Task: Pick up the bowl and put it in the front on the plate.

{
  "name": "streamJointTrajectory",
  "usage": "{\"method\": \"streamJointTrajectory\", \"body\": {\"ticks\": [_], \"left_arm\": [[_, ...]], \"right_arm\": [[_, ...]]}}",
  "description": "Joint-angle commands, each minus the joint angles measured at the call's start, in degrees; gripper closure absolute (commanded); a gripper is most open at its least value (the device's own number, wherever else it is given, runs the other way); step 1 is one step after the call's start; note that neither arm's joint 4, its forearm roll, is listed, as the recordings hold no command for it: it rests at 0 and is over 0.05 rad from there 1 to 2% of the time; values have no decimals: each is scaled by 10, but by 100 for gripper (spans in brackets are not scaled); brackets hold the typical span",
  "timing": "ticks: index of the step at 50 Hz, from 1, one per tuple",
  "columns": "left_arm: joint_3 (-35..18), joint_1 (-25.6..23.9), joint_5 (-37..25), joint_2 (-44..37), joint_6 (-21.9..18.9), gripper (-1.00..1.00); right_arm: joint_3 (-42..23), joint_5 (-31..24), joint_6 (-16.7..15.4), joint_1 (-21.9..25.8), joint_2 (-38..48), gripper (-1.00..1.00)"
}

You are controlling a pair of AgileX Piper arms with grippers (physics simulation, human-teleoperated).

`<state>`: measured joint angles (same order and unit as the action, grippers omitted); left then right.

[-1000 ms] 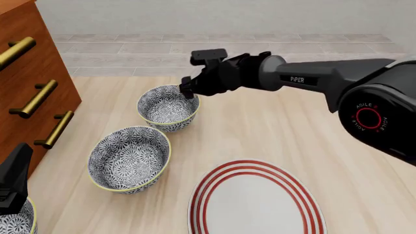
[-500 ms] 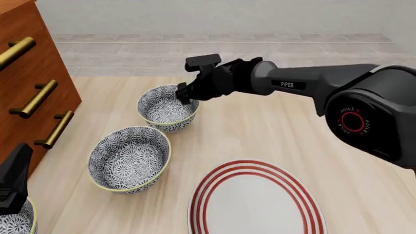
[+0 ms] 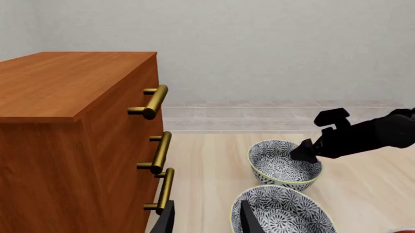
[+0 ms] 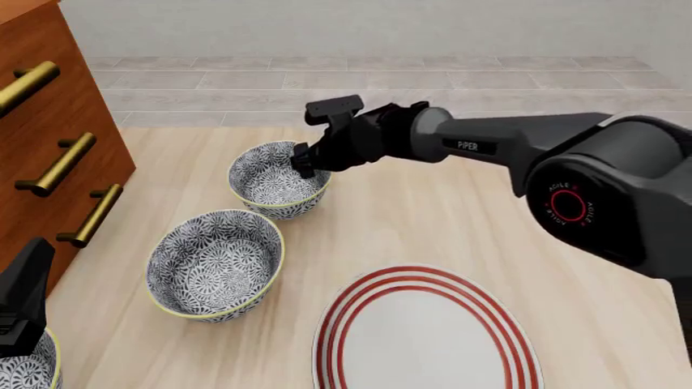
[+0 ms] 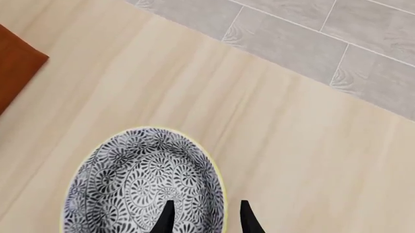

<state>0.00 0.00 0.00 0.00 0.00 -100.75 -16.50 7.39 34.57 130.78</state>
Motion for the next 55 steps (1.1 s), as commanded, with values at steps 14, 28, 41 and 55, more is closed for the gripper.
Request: {"method": "streamJointTrajectory", "body": {"ticks": [14,28,41,55], "left_arm": [[0,0,0,0,0,-100],[0,0,0,0,0,-100],[0,0,0,0,0,-100],[0,0,0,0,0,-100]], "right_arm": [[-17,-5,-5,-3,20,-100],[-21,-4,-5,-4,21,100],[-27,-3,-6,-6,24,100],[-29,-1,-8,-8,24,100]]}}
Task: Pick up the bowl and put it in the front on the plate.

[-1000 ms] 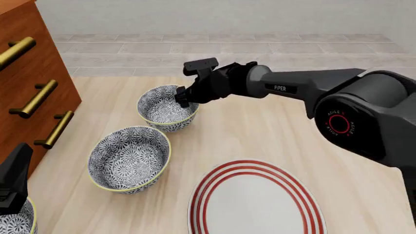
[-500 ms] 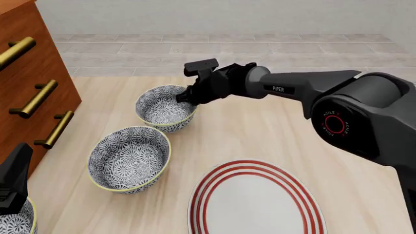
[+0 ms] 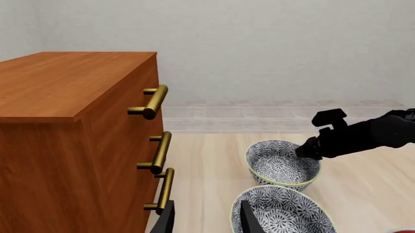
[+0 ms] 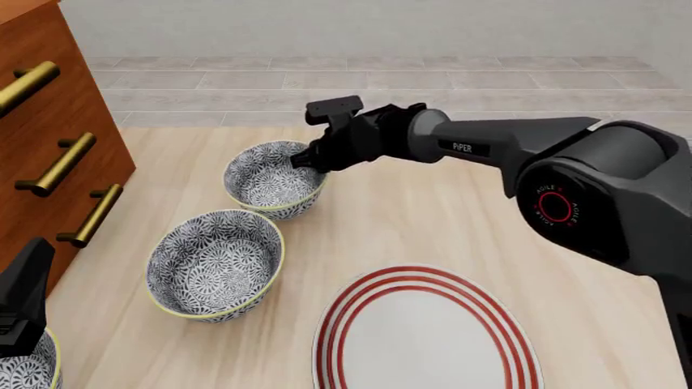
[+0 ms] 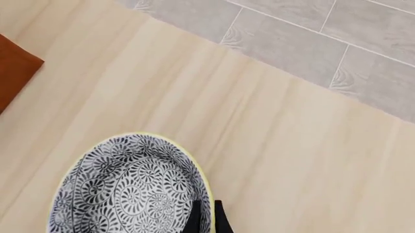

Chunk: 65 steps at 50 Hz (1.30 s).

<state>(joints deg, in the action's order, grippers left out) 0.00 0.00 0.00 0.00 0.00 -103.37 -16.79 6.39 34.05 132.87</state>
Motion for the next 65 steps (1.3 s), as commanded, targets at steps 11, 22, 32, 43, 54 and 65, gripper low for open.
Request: {"method": "streamJointTrajectory", "body": {"ticks": [11,22,32,43,54,65], "left_arm": [[0,0,0,0,0,-100],[0,0,0,0,0,-100],[0,0,0,0,0,-100],[0,0,0,0,0,-100],[0,0,0,0,0,-100],[0,0,0,0,0,-100]], "right_arm": [[-8,1,2,-8,-4,100],[-12,1,1,-17,-15,100],[-10,2,3,-23,-27,100],[7,5,18,-30,-53,100],[33,17,31,-40,-79,100],[62,33,58,-49,-106,100]]}}
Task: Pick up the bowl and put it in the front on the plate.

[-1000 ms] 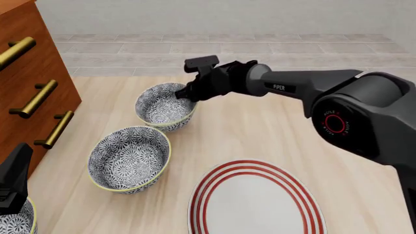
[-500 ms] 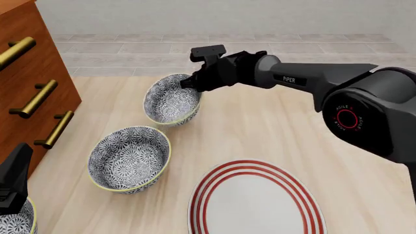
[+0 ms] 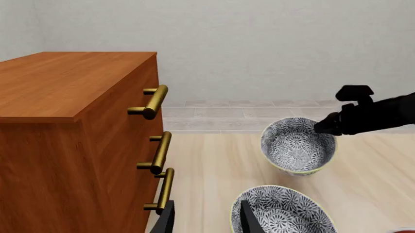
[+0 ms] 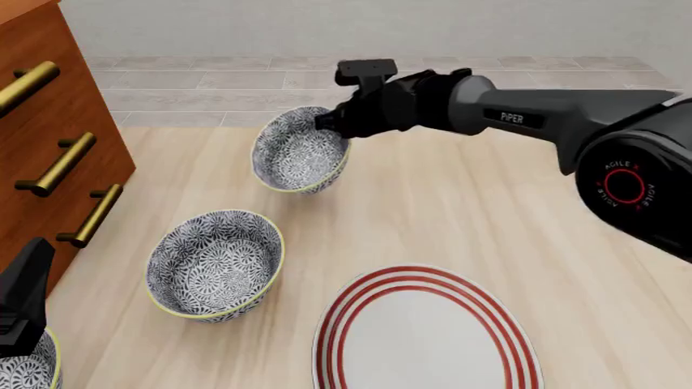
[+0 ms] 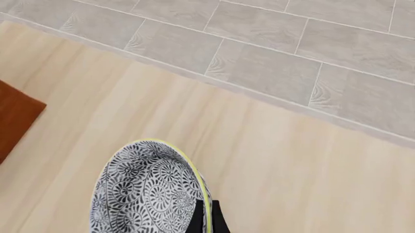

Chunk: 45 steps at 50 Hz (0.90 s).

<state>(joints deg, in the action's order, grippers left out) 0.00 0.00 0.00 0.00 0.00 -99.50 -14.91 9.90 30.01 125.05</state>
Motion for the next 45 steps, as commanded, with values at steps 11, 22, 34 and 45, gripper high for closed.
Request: {"method": "streamJointTrajectory", "body": {"ticks": [11,22,34,45], "left_arm": [[0,0,0,0,0,-100],[0,0,0,0,0,-100],[0,0,0,0,0,-100],[0,0,0,0,0,-100]], "right_arm": [[70,33,69,-18,-63,100],[126,49,117,-19,-105,100],[191,62,137,-24,-163,100],[268,82,142,-51,-222,100]]}}
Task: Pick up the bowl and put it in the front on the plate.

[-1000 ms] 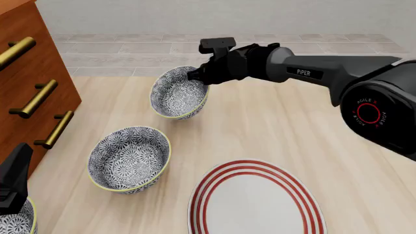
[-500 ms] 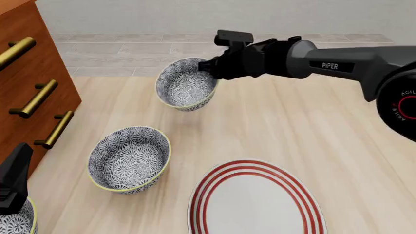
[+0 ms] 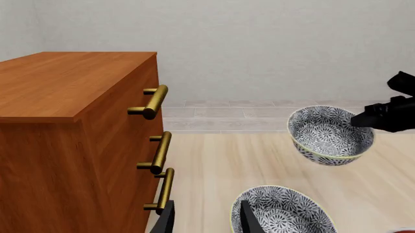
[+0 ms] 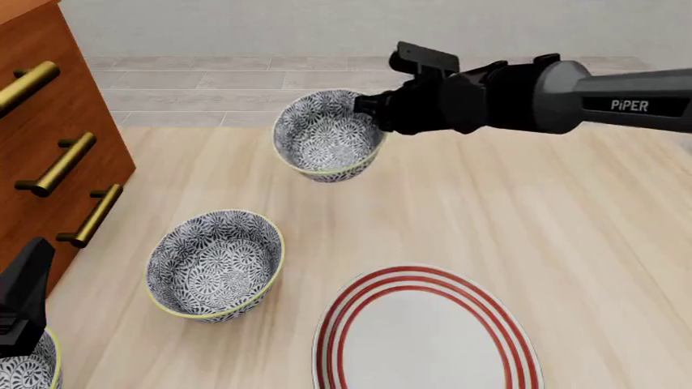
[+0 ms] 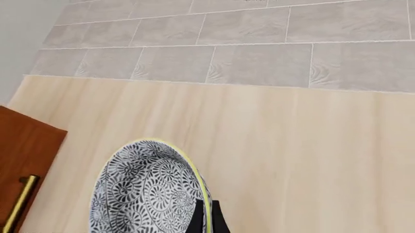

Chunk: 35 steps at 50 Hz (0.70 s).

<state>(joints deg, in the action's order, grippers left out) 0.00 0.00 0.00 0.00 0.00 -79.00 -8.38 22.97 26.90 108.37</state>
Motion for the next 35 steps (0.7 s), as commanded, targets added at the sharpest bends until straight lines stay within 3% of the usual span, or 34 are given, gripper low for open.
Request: {"method": "streamJointTrajectory", "body": {"ticks": [1,15,35], "left_arm": [[0,0,0,0,0,-100],[0,0,0,0,0,-100],[0,0,0,0,0,-100]], "right_arm": [[68,18,11,-22,-61,100],[131,18,23,-32,-127,100],[227,29,68,-34,-227,100]]}}
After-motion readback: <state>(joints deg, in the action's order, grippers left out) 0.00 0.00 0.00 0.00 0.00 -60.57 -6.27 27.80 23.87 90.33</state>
